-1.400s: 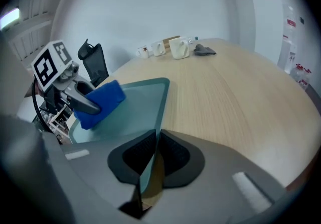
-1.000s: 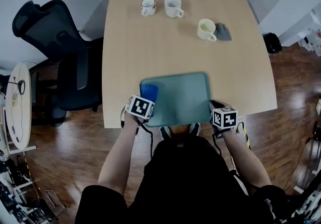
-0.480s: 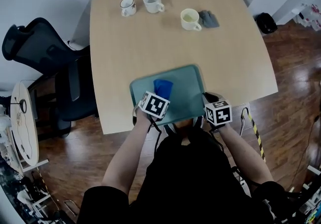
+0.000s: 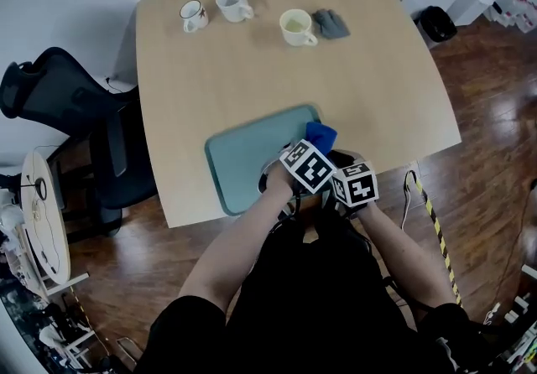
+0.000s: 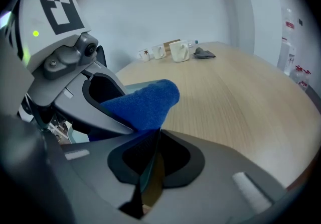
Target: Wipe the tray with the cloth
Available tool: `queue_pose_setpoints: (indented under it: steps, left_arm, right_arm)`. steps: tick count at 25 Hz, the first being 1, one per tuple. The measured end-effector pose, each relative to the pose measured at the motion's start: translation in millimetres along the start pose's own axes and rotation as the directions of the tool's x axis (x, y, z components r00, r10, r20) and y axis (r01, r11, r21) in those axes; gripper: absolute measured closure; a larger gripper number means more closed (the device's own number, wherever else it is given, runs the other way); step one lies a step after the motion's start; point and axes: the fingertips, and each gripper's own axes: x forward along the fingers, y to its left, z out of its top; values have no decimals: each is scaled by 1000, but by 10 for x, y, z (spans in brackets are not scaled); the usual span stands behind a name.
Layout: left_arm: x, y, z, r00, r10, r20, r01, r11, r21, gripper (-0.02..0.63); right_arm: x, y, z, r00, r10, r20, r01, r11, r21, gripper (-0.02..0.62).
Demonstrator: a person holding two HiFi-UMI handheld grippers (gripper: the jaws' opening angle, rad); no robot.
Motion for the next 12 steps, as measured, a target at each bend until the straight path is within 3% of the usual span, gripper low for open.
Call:
queue_pose_setpoints:
  steps: [3,7,9,12]
  left_arm:
    - [-79,57,-160,1000,-11,23,13,998,-66,451]
    - [-314,340,-787,998,57,11,-54,984,-168,451]
    - [-497,568,-1247,994,111,-14,-111,963,-247,451]
    - [-789,867,-1918,983,172,-67,-185,911,-369,451]
  right_arm:
    - [28,-34,-56,1000,5,-4,-5,1000,0,561]
    - [39,-49,-51,1000,22,-19,-21,1000,22,561]
    - [40,-55,-46,999,23,-29,-23,999,24,560]
    - [46,-52,-34,999,17,-36,-16,1000,25,560]
